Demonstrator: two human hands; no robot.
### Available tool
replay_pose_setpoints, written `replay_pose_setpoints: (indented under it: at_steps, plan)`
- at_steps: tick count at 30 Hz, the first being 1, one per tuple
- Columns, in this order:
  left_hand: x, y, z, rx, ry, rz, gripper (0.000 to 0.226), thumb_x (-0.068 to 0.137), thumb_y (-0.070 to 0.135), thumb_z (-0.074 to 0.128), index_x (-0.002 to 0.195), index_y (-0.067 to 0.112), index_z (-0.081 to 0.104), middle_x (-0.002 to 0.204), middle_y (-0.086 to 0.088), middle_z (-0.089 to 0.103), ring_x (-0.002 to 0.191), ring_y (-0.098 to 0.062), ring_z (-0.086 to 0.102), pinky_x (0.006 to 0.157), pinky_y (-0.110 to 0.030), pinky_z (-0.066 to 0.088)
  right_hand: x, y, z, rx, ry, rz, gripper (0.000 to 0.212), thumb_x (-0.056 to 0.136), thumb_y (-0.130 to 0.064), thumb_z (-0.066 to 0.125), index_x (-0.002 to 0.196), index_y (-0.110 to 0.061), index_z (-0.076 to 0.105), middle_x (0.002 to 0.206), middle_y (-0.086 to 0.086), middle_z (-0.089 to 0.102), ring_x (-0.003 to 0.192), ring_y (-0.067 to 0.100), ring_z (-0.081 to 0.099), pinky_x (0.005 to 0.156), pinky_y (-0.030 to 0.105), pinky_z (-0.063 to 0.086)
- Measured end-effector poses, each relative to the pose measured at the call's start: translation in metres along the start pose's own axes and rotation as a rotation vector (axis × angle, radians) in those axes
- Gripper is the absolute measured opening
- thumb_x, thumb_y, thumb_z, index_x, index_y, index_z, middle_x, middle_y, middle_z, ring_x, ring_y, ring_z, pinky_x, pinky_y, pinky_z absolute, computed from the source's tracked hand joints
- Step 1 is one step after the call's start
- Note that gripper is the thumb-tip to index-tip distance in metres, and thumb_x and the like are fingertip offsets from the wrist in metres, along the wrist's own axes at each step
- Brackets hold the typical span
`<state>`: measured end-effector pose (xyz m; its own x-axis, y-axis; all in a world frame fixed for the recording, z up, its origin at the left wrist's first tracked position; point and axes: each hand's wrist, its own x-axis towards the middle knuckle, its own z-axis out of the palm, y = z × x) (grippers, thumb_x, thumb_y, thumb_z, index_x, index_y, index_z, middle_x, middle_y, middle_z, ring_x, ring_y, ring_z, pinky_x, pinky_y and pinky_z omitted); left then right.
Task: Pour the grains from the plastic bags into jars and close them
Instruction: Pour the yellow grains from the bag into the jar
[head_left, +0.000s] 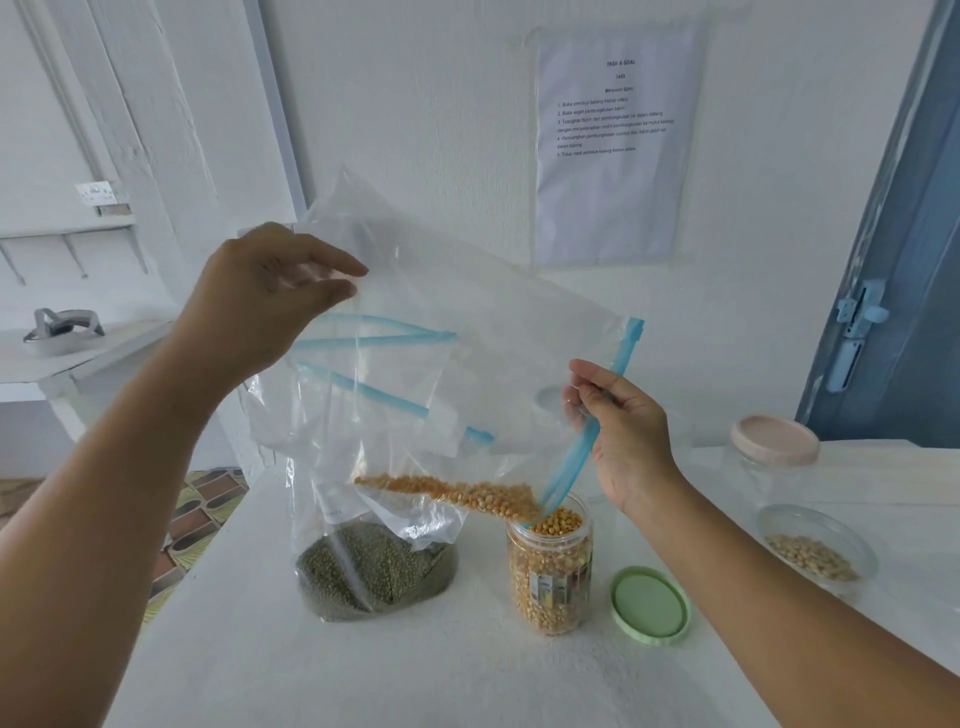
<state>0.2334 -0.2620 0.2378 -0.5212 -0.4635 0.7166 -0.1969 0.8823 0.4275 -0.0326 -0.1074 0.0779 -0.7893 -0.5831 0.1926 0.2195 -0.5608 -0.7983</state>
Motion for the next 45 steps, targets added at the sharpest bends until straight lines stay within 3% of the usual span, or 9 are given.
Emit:
replay_pose_setpoints:
  at_steps: [5,12,17,22,28,32,35,38,45]
  plan:
    - [-0.001,0.003,-0.004,-0.096,-0.101,-0.044,0.038,0.098,0.003,0.067,0.118,0.033,0.075,0.1,0.009,0.078,0.092,-0.007,0.075,0.093,-0.021,0.056,0.0,0.002,-0.006,-0.031,0.016,0.001,0.03,0.1,0.006,0.059,0.096,-0.014,0.082,0.093,0.006,0.072,0.089,0.02,0.067,0.093,0.031,0.058]
    - [0.003,-0.005,0.003,-0.062,0.034,-0.033,0.023,0.096,0.028,0.074,0.114,0.043,0.076,0.099,0.011,0.073,0.087,-0.008,0.067,0.097,-0.037,0.055,-0.002,-0.001,0.0,-0.006,0.001,0.0,0.029,0.099,0.009,0.057,0.099,-0.008,0.079,0.098,0.01,0.069,0.083,0.016,0.066,0.086,0.026,0.059]
    - [-0.006,-0.004,-0.008,-0.085,-0.316,-0.158,0.042,0.099,0.023,0.066,0.124,0.057,0.068,0.132,0.012,0.066,0.126,-0.014,0.06,0.116,-0.051,0.042,-0.002,0.002,-0.003,-0.008,0.013,-0.007,0.026,0.099,0.01,0.057,0.101,-0.005,0.079,0.098,0.011,0.069,0.084,0.018,0.068,0.084,0.023,0.058]
    - [-0.017,0.006,-0.011,0.04,-0.586,-0.164,0.063,0.097,-0.005,0.057,0.103,0.054,0.076,0.137,0.015,0.059,0.11,0.004,0.065,0.106,-0.035,0.049,-0.003,0.005,-0.005,-0.045,0.003,-0.009,0.025,0.099,0.007,0.059,0.104,-0.007,0.079,0.1,0.01,0.073,0.085,0.015,0.069,0.084,0.023,0.058]
    - [-0.018,-0.002,0.006,0.155,-0.383,-0.144,0.059,0.097,-0.006,0.046,0.094,0.041,0.082,0.133,0.007,0.063,0.1,-0.008,0.07,0.099,-0.045,0.056,-0.002,0.005,-0.004,-0.052,0.007,-0.004,0.024,0.1,0.005,0.059,0.108,-0.005,0.079,0.103,0.009,0.073,0.085,0.015,0.069,0.084,0.024,0.058]
    - [-0.019,0.004,0.019,0.147,-0.09,-0.107,0.06,0.09,-0.011,0.042,0.084,0.037,0.078,0.124,0.005,0.064,0.099,-0.006,0.064,0.093,-0.023,0.048,-0.001,0.003,-0.004,-0.031,0.021,-0.002,0.025,0.1,0.007,0.059,0.104,-0.006,0.08,0.098,0.009,0.071,0.085,0.017,0.069,0.088,0.028,0.058]
    - [-0.009,0.004,0.02,0.104,0.06,-0.099,0.062,0.086,-0.008,0.042,0.076,0.042,0.076,0.113,0.002,0.064,0.101,-0.018,0.063,0.091,-0.032,0.049,-0.001,0.001,-0.001,-0.013,0.004,-0.008,0.028,0.1,0.009,0.057,0.101,-0.008,0.079,0.097,0.009,0.069,0.081,0.015,0.067,0.088,0.028,0.058]
    - [0.003,0.007,0.019,0.091,0.087,-0.091,0.061,0.082,-0.005,0.04,0.078,0.044,0.076,0.111,0.004,0.064,0.096,-0.02,0.064,0.09,-0.043,0.054,-0.001,-0.002,0.002,-0.014,0.004,-0.019,0.03,0.1,0.009,0.057,0.099,-0.01,0.08,0.095,0.008,0.07,0.081,0.015,0.067,0.086,0.027,0.058]
    - [0.019,0.018,0.024,0.065,0.144,-0.081,0.063,0.083,-0.007,0.042,0.071,0.045,0.076,0.104,-0.002,0.065,0.096,-0.018,0.06,0.09,-0.036,0.051,-0.001,-0.009,0.001,0.005,0.019,-0.012,0.026,0.1,0.005,0.059,0.102,-0.01,0.08,0.102,0.01,0.071,0.091,0.017,0.07,0.086,0.025,0.058]
